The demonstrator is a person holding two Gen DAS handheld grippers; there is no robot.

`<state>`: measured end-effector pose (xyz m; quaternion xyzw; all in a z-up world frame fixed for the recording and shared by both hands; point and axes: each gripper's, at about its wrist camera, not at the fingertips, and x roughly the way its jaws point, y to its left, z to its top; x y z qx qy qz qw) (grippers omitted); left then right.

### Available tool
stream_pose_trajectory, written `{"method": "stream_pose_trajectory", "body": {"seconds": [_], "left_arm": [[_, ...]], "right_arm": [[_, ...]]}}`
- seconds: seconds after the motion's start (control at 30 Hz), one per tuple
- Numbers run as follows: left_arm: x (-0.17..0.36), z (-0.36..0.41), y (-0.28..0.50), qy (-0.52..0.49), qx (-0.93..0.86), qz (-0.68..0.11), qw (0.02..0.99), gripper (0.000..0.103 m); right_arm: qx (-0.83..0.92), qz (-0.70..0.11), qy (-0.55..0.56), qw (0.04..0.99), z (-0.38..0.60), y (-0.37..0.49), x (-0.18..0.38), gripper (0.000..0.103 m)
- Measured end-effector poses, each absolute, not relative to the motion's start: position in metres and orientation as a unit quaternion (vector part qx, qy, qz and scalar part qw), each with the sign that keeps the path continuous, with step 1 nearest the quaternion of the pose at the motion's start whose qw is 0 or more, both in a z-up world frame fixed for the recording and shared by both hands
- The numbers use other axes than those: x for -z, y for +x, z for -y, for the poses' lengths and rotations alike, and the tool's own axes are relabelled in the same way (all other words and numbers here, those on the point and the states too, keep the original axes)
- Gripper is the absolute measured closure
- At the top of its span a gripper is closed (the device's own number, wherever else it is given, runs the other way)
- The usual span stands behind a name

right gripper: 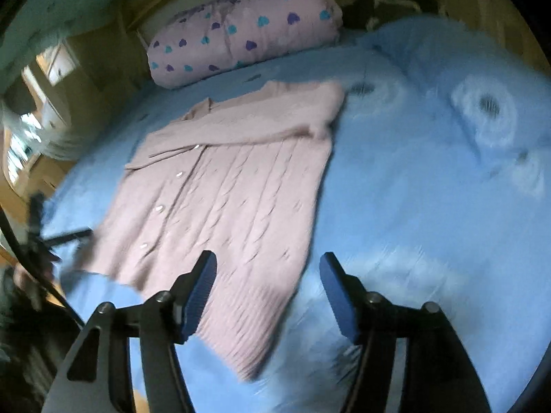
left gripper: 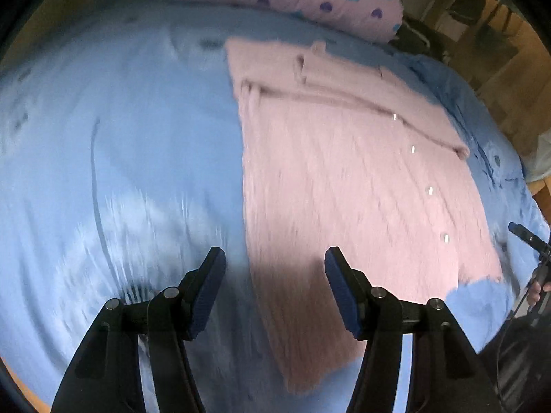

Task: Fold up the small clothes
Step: 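Move both tools to the long side edge of the cardigan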

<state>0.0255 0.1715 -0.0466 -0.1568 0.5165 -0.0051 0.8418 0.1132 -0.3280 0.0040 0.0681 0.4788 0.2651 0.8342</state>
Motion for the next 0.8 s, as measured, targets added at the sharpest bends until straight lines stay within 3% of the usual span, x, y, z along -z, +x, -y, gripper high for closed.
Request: {"method": "stream_pose_trajectory", "body": {"seconds": [0.2,0.47,0.57,0.8], "left_arm": [[0.054,-0.177,0.007,-0.201,0.025,-0.524,0.827,0.048],[0.055,-0.187,-0.029,-0.307,0.054,-0.528,0.79,0.045],[0.059,-0.185,-0.017,-0.325,0.071,-0.525,0.783,0.032],[0.067,-0.182,0.039,-0.321,0.083,-0.502,0.799,0.032]], "right_arm": [[-0.242,-0.547,0.123,0.792,0.339,0.11,0.035,0.036],[-0.268,-0.555,0.28,0.735,0.368,0.09,0.06,0.033],[-0.274,-0.557,0.281,0.732,0.364,0.092,0.062,0.031],[-0.302,-0.543,0.286,0.729,0.338,0.131,0.07,0.032]]}}
